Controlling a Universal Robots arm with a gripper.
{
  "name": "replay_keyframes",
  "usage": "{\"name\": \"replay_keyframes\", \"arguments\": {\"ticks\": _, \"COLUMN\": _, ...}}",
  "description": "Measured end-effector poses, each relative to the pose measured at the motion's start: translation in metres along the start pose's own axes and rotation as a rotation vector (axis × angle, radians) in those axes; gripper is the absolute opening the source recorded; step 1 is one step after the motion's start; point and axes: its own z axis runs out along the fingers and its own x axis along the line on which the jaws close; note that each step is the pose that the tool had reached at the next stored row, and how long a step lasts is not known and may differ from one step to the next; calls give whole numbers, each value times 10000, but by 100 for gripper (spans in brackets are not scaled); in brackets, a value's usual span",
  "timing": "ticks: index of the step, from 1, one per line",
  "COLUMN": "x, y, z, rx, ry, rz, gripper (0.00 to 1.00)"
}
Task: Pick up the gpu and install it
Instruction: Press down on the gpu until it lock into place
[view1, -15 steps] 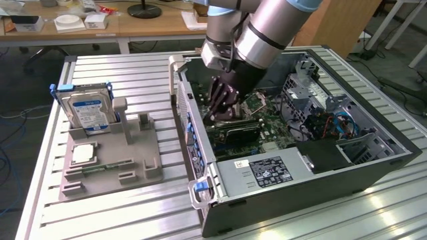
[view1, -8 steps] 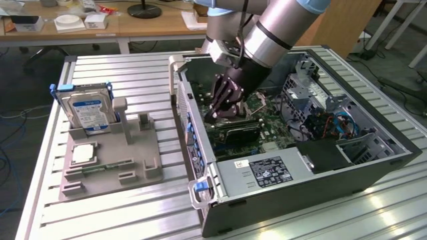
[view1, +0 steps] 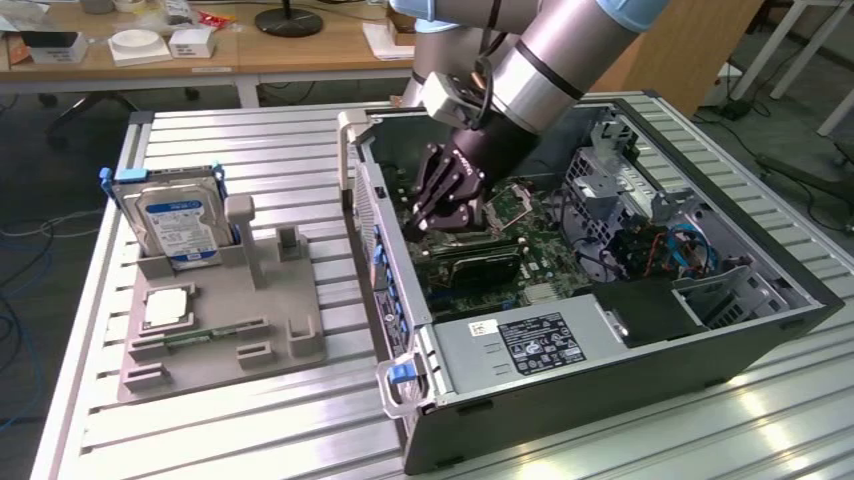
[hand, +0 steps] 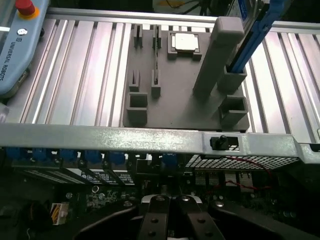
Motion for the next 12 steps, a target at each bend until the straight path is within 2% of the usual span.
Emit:
{"name": "replay_keyframes", "arguments": {"ticks": 1, "x": -3, "y": -2, "z": 1, "rx": -81, "ry": -5, "rz": -1, "gripper": 10}}
{"name": "replay_keyframes", "arguments": {"ticks": 2, "x": -3, "y": -1, "z": 1, "rx": -92, "ry": -3, "rz": 2, "gripper": 10}}
{"name": "replay_keyframes", "arguments": {"ticks": 12, "x": 4, "y": 12, "z": 16, "rx": -111, "ry": -1, "rz": 0, "gripper": 10}}
